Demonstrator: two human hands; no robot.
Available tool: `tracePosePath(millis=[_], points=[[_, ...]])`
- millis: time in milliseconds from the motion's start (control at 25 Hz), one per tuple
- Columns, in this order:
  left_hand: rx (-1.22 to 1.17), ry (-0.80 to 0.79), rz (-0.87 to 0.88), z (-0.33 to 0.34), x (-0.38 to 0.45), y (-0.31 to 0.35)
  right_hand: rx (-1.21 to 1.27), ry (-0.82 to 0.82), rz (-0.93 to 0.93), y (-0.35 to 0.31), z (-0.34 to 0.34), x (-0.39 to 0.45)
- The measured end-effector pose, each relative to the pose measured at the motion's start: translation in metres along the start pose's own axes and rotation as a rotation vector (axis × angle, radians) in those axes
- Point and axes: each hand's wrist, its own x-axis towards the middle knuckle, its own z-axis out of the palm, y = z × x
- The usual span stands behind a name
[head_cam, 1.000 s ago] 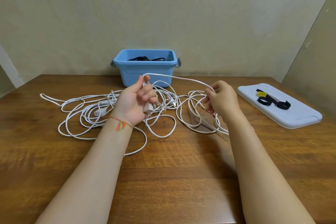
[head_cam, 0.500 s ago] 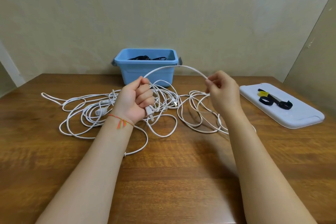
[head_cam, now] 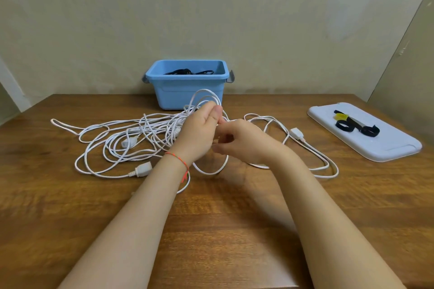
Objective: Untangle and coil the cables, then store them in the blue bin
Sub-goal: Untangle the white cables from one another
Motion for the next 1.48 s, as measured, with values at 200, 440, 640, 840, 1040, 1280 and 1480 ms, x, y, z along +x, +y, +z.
tracePosePath(millis=[200, 440, 640, 840, 1040, 1280, 1480], points=[[0.359, -0.098, 0.043, -0.002, 0.001, -0.002, 0.307, 0.137, 0.134, 0.015, -0.032, -0.013], [-0.521, -0.320, -0.279, -0.014, 0.000, 0.010, 0.457, 0.287, 0.082, 0.025, -0.042, -0.018], [-1.174, -0.529, -0.453, -0.021, -0.001, 0.004, 0.467, 0.538, 0.044, 0.017, -0.026, -0.005], [-1.139, -0.585, -0.496, -0.014, 0.001, -0.003, 0.369, 0.812, 0.043, 0.026, -0.023, 0.002], [-1.249, -0.619, -0.434, -0.016, -0.001, -0.004, 0.410, 0.840, 0.132, 0.023, -0.021, 0.002], [-1.584, -0.031, -0.468, -0.026, 0.009, -0.013, 0.257, 0.531, 0.317, 0.036, -0.026, 0.000], [-1.478, 0.175, -0.351, -0.033, 0.011, -0.016, -0.034, 0.530, 0.477, 0.053, -0.035, -0.001]])
